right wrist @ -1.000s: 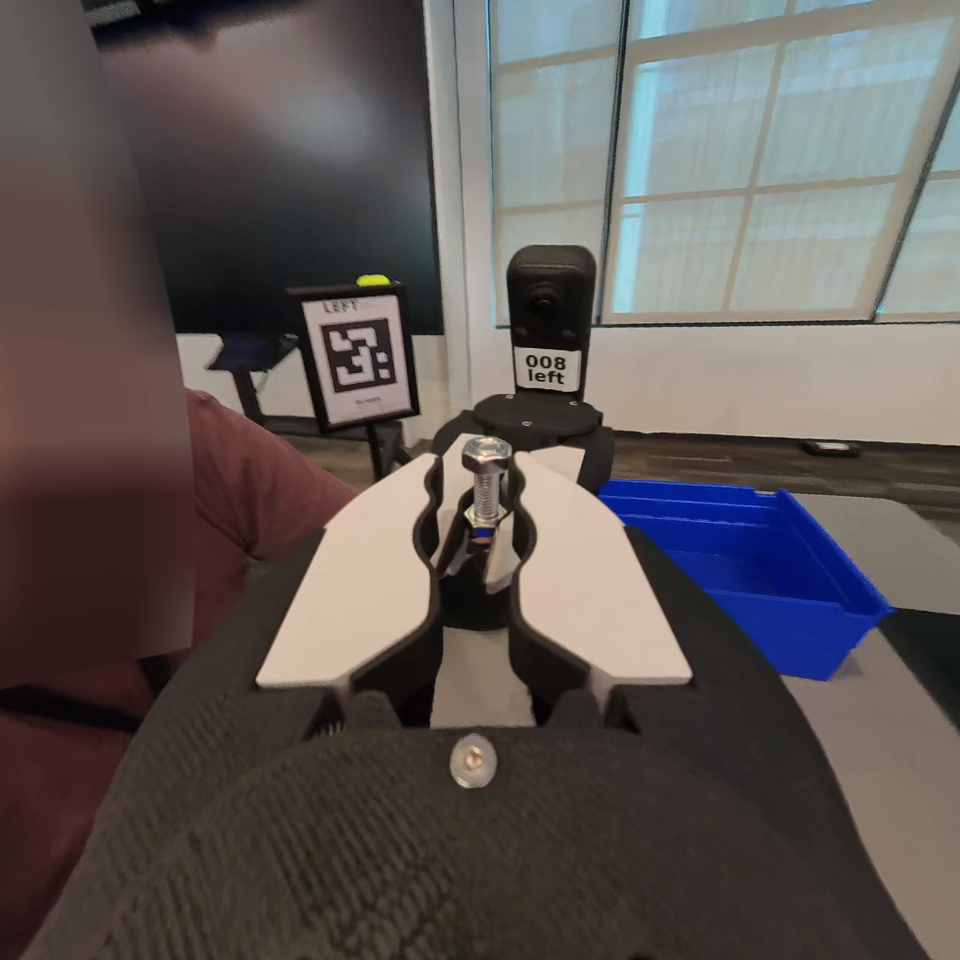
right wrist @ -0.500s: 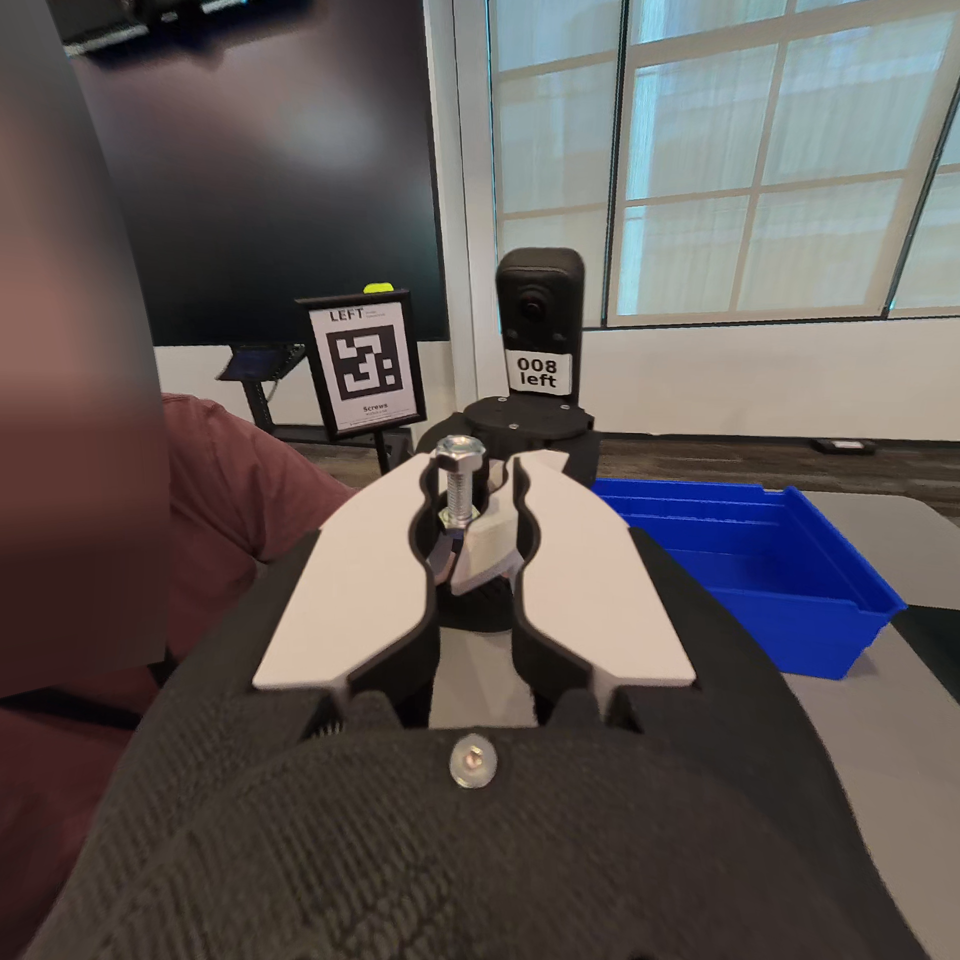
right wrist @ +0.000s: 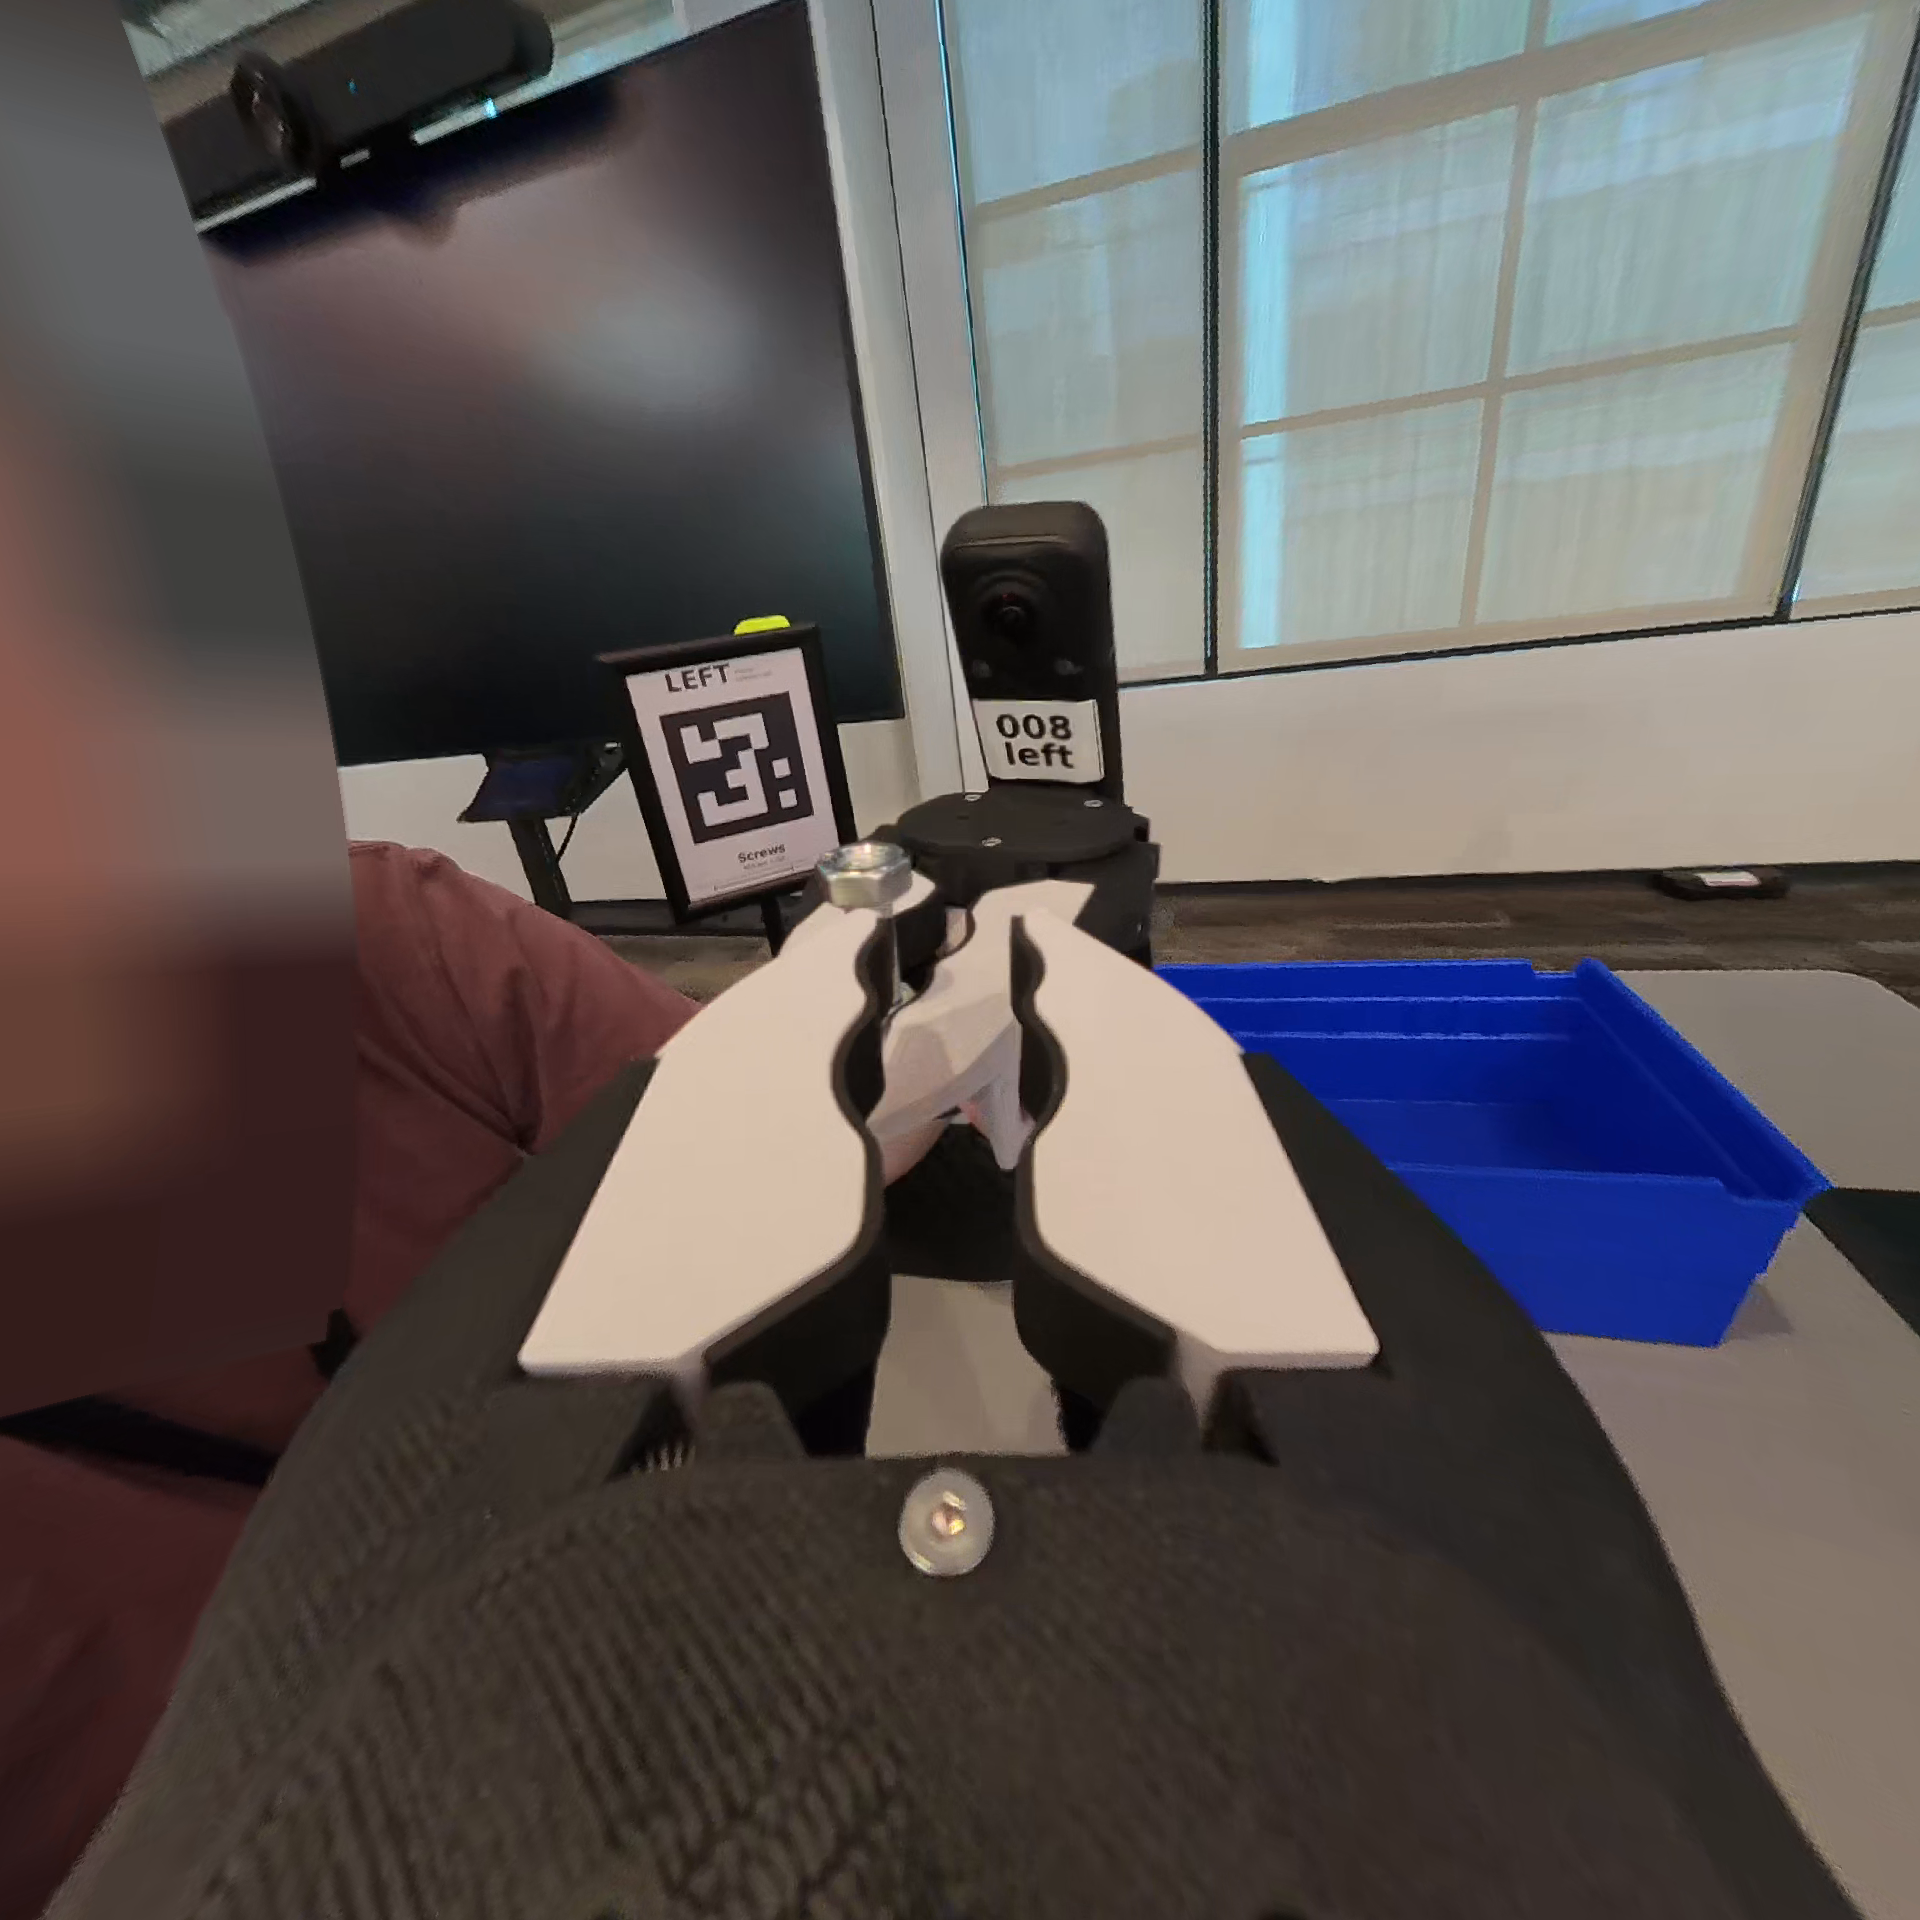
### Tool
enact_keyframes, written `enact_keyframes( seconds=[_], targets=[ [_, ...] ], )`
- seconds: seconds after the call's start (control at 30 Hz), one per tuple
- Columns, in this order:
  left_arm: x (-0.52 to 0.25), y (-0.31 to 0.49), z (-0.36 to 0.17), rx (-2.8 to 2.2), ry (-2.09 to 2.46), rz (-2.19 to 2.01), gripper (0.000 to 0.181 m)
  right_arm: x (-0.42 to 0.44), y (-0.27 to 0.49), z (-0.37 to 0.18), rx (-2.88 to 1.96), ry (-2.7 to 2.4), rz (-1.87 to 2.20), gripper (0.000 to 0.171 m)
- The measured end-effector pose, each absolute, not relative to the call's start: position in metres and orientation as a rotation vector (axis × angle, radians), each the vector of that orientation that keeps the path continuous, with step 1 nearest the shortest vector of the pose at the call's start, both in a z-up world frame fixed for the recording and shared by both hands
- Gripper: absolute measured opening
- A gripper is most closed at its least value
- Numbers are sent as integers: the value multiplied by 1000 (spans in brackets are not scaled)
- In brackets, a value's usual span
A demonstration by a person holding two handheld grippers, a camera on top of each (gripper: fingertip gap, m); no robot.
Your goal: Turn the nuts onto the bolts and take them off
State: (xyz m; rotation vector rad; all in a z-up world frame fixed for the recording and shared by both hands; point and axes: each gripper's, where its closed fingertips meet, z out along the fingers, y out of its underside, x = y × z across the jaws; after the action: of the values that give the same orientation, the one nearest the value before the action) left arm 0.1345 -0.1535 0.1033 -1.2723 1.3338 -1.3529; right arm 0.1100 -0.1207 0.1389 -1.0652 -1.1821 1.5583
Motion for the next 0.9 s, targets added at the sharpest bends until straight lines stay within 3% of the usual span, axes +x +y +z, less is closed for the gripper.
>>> enact_keyframes(
  seconds=[0.73,0.9],
  targets=[
    [137,-157,101,-1269,1359,-1316,15,104,-138,142,-1010,-1238,1501,31],
    [137,-156,102,-1273,1357,-1286,15,112,-124,144,-1031,-1177,1588,26]
  ],
)
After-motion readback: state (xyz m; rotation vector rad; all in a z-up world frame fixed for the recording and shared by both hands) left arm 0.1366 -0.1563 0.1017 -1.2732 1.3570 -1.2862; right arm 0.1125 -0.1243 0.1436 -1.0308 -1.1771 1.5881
